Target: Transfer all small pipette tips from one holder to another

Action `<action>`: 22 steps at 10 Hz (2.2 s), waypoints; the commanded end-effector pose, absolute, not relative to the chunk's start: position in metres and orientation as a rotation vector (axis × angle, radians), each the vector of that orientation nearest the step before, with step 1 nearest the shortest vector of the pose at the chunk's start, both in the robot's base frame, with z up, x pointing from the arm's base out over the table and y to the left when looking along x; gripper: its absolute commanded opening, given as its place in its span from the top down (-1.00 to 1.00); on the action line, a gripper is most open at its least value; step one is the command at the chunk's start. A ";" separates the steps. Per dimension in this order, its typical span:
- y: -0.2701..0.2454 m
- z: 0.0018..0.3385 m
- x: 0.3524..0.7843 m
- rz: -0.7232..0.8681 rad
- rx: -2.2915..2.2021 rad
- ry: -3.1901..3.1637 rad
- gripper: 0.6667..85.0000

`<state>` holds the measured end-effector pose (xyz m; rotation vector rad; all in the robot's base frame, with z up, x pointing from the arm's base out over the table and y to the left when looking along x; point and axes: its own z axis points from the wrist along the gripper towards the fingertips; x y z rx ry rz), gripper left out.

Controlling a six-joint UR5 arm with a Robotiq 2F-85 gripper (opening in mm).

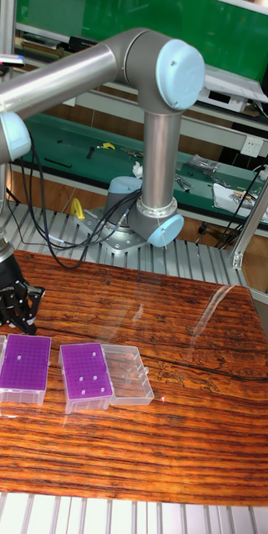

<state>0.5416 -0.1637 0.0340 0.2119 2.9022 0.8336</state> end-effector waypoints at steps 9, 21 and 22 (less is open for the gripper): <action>-0.160 0.056 0.536 0.741 0.372 2.902 0.99; -0.143 0.089 0.576 0.688 0.313 2.875 0.99; -0.139 0.091 0.579 0.690 0.315 2.867 0.99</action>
